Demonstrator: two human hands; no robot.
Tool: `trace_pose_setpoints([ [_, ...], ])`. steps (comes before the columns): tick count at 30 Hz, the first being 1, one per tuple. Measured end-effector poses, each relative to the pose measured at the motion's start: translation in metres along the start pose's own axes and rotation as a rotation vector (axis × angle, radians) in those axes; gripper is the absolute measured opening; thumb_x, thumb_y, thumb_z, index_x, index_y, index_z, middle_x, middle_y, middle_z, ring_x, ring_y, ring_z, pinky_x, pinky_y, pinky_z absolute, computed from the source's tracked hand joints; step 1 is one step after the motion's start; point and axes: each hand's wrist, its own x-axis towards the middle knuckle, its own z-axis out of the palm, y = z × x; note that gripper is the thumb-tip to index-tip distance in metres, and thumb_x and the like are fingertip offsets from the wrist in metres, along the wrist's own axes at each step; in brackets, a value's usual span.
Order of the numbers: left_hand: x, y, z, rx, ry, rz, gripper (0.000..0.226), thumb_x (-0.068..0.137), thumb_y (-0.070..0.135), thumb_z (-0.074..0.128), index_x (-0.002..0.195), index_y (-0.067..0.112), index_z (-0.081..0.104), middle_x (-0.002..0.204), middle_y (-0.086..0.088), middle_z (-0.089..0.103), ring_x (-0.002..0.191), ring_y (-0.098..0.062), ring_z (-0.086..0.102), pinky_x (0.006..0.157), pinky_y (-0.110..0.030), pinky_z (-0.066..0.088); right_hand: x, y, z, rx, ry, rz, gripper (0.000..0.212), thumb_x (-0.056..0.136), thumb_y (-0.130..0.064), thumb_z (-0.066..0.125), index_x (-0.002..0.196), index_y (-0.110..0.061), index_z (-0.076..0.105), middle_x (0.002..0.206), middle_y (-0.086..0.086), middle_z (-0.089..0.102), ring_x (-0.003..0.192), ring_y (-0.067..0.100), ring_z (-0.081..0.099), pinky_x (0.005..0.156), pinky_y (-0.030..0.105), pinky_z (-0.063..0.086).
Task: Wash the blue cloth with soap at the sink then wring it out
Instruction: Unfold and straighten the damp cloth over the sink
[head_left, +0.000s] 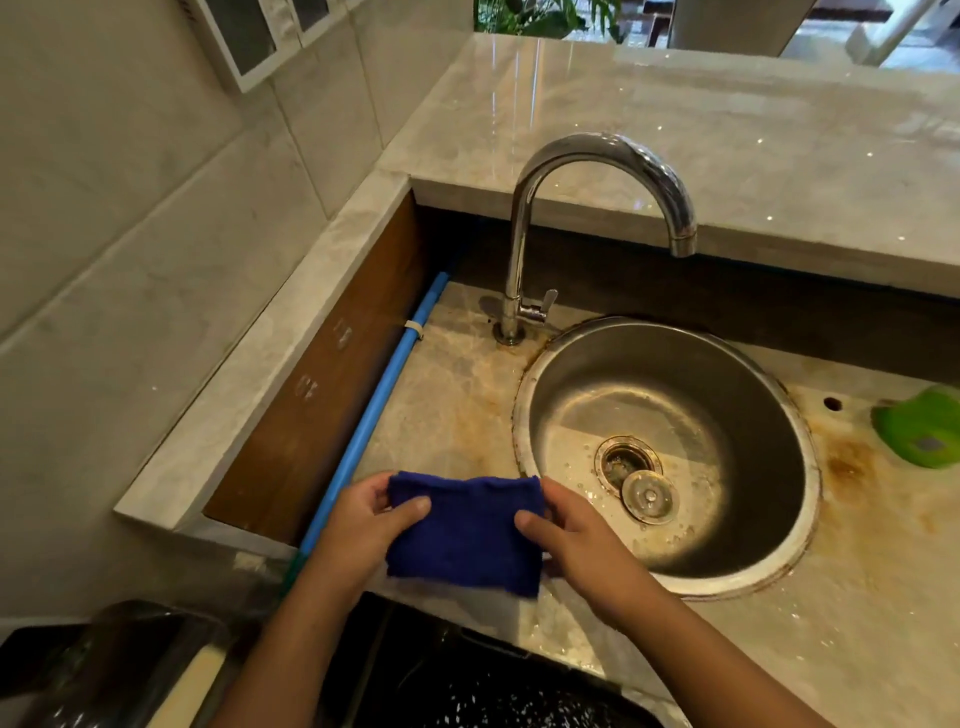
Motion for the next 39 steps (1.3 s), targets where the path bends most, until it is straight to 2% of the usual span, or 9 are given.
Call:
trace_pose_setpoints([
  [6,0.026,-0.002,-0.012,0.283,-0.13,-0.167,0.013,0.095,0.002,0.062,0.103,0.007,0.071,0.103,-0.014,0.076,0.098,-0.028,0.072,0.084,-0.04,0.058,0.022,0.028,0.0,-0.002,0.009,0.272,0.019,0.098,-0.002,0.055,0.113,-0.006,0.065,0.108,0.022,0.07,0.089,0.026,0.072,0.067,0.036,0.062],
  [10,0.064,-0.02,0.0,0.623,-0.094,-0.061,0.013,0.094,0.014,0.065,0.103,0.007,0.071,0.094,-0.006,0.073,0.094,-0.027,0.07,0.069,-0.034,0.053,0.049,0.041,-0.004,-0.314,0.185,0.205,0.012,0.095,-0.008,0.061,0.088,-0.015,0.069,0.074,0.009,0.066,0.062,0.018,0.063,0.061,0.037,0.057],
  [14,0.079,-0.033,0.015,0.791,0.087,0.063,0.018,0.093,0.023,0.066,0.106,0.011,0.072,0.098,-0.006,0.073,0.088,-0.021,0.066,0.068,-0.027,0.044,0.059,0.036,-0.004,-0.693,0.331,0.069,0.02,0.093,-0.025,0.065,0.074,-0.024,0.059,0.071,-0.003,0.066,0.066,0.015,0.062,0.062,0.033,0.048],
  [18,0.08,-0.036,0.016,0.808,0.201,0.195,0.033,0.094,0.023,0.066,0.125,0.014,0.061,0.115,-0.005,0.063,0.102,-0.022,0.062,0.08,-0.033,0.051,0.06,0.034,-0.002,-0.796,0.395,-0.011,0.012,0.095,-0.034,0.061,0.102,-0.026,0.055,0.091,-0.008,0.063,0.075,0.008,0.058,0.061,0.025,0.042],
  [22,0.061,-0.042,0.013,0.793,0.271,0.434,0.037,0.096,0.016,0.061,0.132,0.012,0.056,0.13,-0.007,0.055,0.117,-0.023,0.055,0.097,-0.043,0.051,0.041,0.048,0.0,-1.019,0.326,-0.287,0.04,0.094,-0.033,0.06,0.13,-0.023,0.047,0.126,-0.006,0.044,0.102,0.008,0.051,0.082,0.019,0.045],
  [25,0.042,-0.068,0.024,1.029,0.09,0.614,0.048,0.096,0.027,0.047,0.14,0.009,0.053,0.145,-0.011,0.054,0.134,-0.03,0.05,0.109,-0.048,0.046,0.039,0.067,0.0,-1.238,0.189,-0.483,0.073,0.085,-0.046,0.066,0.144,-0.011,0.042,0.148,0.005,0.041,0.134,0.023,0.044,0.109,0.037,0.043],
  [27,0.037,-0.09,0.028,1.251,-0.048,0.659,0.062,0.093,0.04,0.041,0.15,0.015,0.042,0.157,-0.008,0.043,0.145,-0.028,0.038,0.112,-0.049,0.039,0.045,0.078,-0.002,-1.36,0.108,-0.43,0.094,0.085,-0.063,0.054,0.156,-0.007,0.025,0.165,0.011,0.018,0.152,0.029,0.018,0.123,0.047,0.019],
  [30,0.04,-0.106,0.023,1.414,-0.059,0.628,0.072,0.091,0.05,0.04,0.155,0.021,0.027,0.16,-0.001,0.034,0.146,-0.021,0.027,0.112,-0.051,0.036,0.05,0.087,-0.003,-1.465,0.069,-0.329,0.106,0.082,-0.076,0.039,0.159,-0.007,0.01,0.166,0.011,-0.002,0.155,0.027,-0.002,0.121,0.045,-0.001],
  [39,0.053,-0.11,0.005,1.489,-0.058,0.626,0.081,0.096,0.057,0.036,0.161,0.023,0.001,0.166,-0.005,0.025,0.151,-0.019,0.017,0.119,-0.048,0.001,0.056,0.093,0.001,-1.508,0.059,-0.268,0.108,0.085,-0.084,0.024,0.156,-0.003,0.021,0.165,0.017,0.013,0.153,0.033,0.011,0.116,0.053,0.009],
])
